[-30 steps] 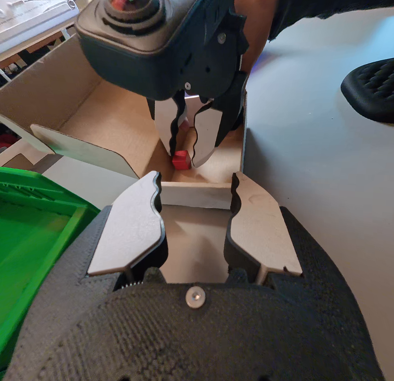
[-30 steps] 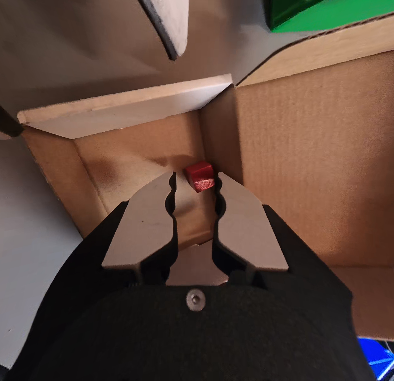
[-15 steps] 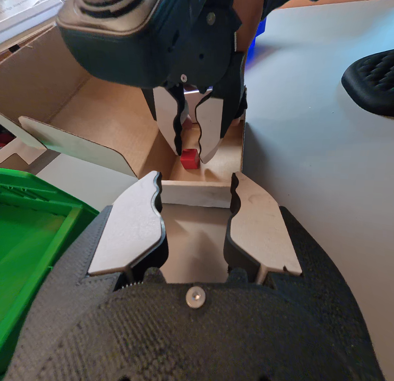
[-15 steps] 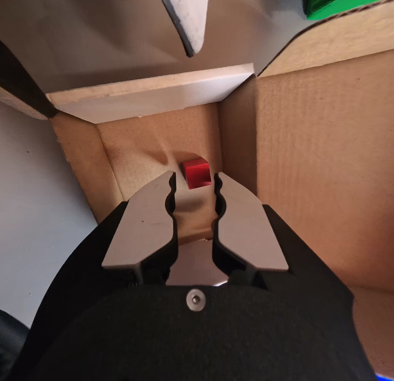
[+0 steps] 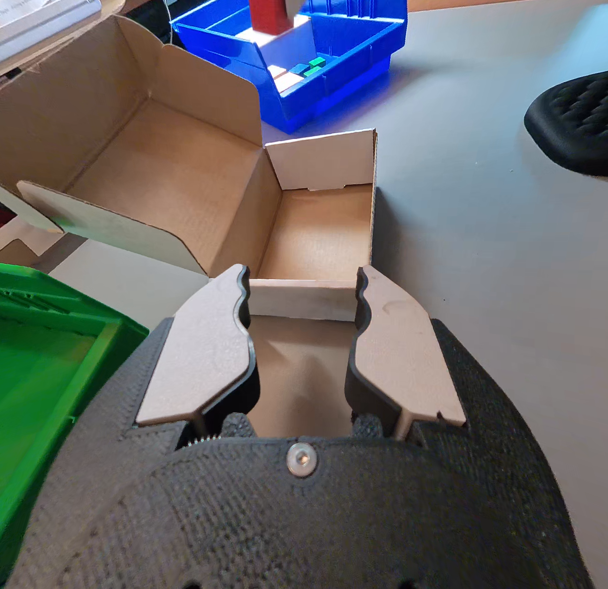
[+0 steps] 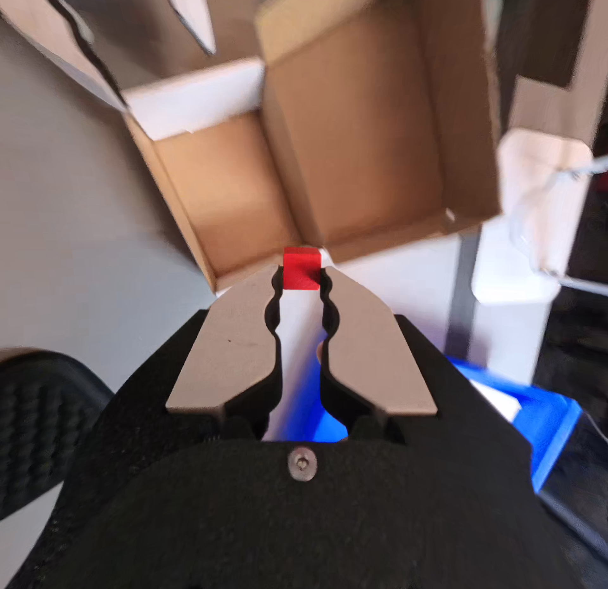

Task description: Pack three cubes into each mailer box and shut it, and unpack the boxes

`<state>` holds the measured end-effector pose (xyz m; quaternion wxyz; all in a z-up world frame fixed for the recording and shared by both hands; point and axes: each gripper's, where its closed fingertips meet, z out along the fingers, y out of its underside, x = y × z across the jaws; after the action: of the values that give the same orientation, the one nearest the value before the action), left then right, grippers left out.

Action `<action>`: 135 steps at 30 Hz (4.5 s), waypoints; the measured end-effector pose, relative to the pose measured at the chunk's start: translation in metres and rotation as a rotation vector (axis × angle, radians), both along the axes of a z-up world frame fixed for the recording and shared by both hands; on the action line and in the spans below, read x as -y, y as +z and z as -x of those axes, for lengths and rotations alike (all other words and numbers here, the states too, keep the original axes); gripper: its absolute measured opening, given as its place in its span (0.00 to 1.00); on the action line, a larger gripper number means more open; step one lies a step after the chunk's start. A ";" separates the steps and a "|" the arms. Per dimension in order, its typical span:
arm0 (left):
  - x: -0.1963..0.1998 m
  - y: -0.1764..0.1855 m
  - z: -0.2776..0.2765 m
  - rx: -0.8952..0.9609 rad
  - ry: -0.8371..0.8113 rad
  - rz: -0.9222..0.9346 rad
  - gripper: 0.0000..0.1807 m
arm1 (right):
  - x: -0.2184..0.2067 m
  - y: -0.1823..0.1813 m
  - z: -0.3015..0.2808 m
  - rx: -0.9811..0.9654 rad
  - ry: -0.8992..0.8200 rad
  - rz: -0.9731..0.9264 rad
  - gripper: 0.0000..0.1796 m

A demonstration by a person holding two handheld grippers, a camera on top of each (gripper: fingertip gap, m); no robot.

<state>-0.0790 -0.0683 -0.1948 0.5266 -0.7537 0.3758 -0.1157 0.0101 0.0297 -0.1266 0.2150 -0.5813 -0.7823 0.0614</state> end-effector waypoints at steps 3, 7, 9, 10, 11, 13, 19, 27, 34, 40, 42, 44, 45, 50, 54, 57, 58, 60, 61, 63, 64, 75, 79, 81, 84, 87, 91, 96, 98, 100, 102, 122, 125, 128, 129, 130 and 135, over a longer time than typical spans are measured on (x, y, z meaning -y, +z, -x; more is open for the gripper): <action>0.000 0.002 -0.001 0.002 0.001 -0.008 0.34 | -0.044 0.013 -0.046 0.085 -0.143 -0.075 0.12; 0.000 0.003 -0.001 0.001 0.003 -0.014 0.34 | -0.093 -0.009 -0.114 0.229 -0.337 -0.091 0.12; 0.000 0.002 -0.001 -0.001 0.003 -0.014 0.34 | -0.112 -0.030 -0.146 0.310 -0.415 -0.088 0.12; 0.000 0.001 -0.001 -0.003 0.002 -0.012 0.34 | -0.120 -0.040 -0.159 0.334 -0.450 -0.085 0.12; 0.000 0.000 -0.002 -0.006 0.000 -0.009 0.34 | -0.127 -0.049 -0.169 0.353 -0.480 -0.073 0.12; 0.000 -0.001 -0.003 -0.010 -0.006 -0.006 0.34 | -0.137 -0.065 -0.183 0.372 -0.522 -0.056 0.12; 0.001 -0.003 -0.003 -0.002 -0.011 0.006 0.34 | -0.148 -0.091 -0.194 0.417 -0.548 -0.018 0.12; 0.002 -0.002 -0.003 -0.003 -0.014 0.004 0.33 | -0.152 -0.113 -0.205 0.488 -0.566 0.006 0.12; 0.002 -0.002 -0.003 -0.004 -0.016 0.003 0.33 | -0.155 -0.120 -0.208 0.497 -0.570 -0.004 0.12; 0.002 -0.002 -0.004 -0.004 -0.016 0.004 0.33 | -0.156 -0.119 -0.209 0.489 -0.567 -0.027 0.13; 0.002 -0.002 -0.003 -0.003 -0.016 0.004 0.33 | -0.157 -0.111 -0.204 0.438 -0.568 -0.042 0.15; 0.002 -0.002 -0.003 0.002 -0.014 0.004 0.33 | -0.158 -0.096 -0.191 0.337 -0.571 -0.047 0.16; 0.002 -0.001 -0.002 0.011 -0.012 0.006 0.33 | -0.156 -0.087 -0.181 0.268 -0.566 -0.041 0.16; -0.005 0.014 0.007 0.188 0.025 0.056 0.33 | -0.111 -0.030 -0.096 -0.259 -0.456 0.153 0.16; -0.019 0.025 0.025 0.295 0.098 0.052 0.32 | -0.069 -0.014 -0.050 -0.468 -0.353 0.237 0.16; -0.036 0.030 0.033 0.320 0.143 0.045 0.31 | -0.051 -0.015 -0.020 -0.571 -0.342 0.243 0.16; -0.044 0.032 0.035 0.317 0.156 0.037 0.31 | -0.051 -0.015 -0.011 -0.609 -0.354 0.220 0.16; -0.058 0.035 0.037 0.295 0.175 0.029 0.30 | -0.051 -0.016 0.004 -0.668 -0.376 0.207 0.16; -0.065 0.037 0.038 0.284 0.183 0.026 0.29 | -0.052 -0.018 0.011 -0.688 -0.404 0.215 0.15; -0.076 0.040 0.038 0.278 0.185 0.026 0.24 | -0.057 -0.026 0.018 -0.692 -0.474 0.197 0.12; -0.080 0.040 0.038 0.273 0.182 0.030 0.21 | -0.059 -0.028 0.019 -0.697 -0.482 0.168 0.09; -0.063 0.043 0.025 0.278 -0.065 0.058 0.14 | 0.009 -0.029 -0.005 -0.812 -0.383 0.072 0.08; -0.045 0.032 0.022 0.275 -0.138 0.130 0.15 | 0.038 -0.044 -0.010 -0.759 -0.303 0.143 0.10; -0.036 0.025 0.021 0.236 -0.166 0.156 0.17 | 0.049 -0.052 -0.013 -0.703 -0.246 0.164 0.10; -0.023 0.022 0.023 0.166 -0.206 0.153 0.19 | 0.056 -0.051 -0.017 -0.684 -0.194 0.172 0.11; -0.020 0.030 0.031 0.136 -0.187 0.093 0.24 | 0.049 -0.041 -0.023 -0.688 -0.192 0.054 0.20; -0.028 0.034 0.043 -0.001 -0.097 -0.086 0.32 | 0.048 -0.028 -0.025 -0.686 -0.151 -0.144 0.31; -0.025 0.058 0.033 -0.070 -0.083 -0.320 0.27 | 0.057 -0.008 -0.016 -0.701 -0.054 -0.440 0.31; -0.020 0.061 0.028 -0.079 -0.093 -0.336 0.21 | 0.062 -0.005 -0.015 -0.703 -0.034 -0.488 0.25; -0.017 0.061 0.026 -0.079 -0.105 -0.329 0.17 | 0.064 -0.007 -0.015 -0.703 -0.034 -0.481 0.24; -0.015 0.060 0.024 -0.075 -0.111 -0.308 0.16 | 0.066 -0.009 -0.016 -0.708 -0.045 -0.424 0.23; 0.039 -0.002 0.008 0.256 -0.281 0.594 0.17 | 0.103 -0.078 -0.028 -0.501 -0.296 0.335 0.23; 0.042 0.001 0.009 0.287 -0.303 0.595 0.18 | 0.104 -0.077 -0.029 -0.533 -0.293 0.350 0.25; 0.048 0.006 0.013 0.290 -0.336 0.580 0.23 | 0.104 -0.077 -0.035 -0.523 -0.277 0.312 0.27; 0.048 0.009 0.016 0.301 -0.336 0.573 0.23 | 0.106 -0.074 -0.036 -0.534 -0.272 0.330 0.27; 0.046 0.012 0.018 0.318 -0.325 0.568 0.23 | 0.108 -0.072 -0.038 -0.543 -0.271 0.353 0.26; 0.040 -0.011 0.016 0.273 -0.240 0.609 0.22 | 0.097 -0.085 -0.045 -0.499 -0.352 0.344 0.23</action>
<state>-0.0954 -0.1087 -0.2054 0.3057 -0.8041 0.3362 -0.3833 0.0551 -0.0673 -0.2113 0.3058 -0.7022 -0.5715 0.2946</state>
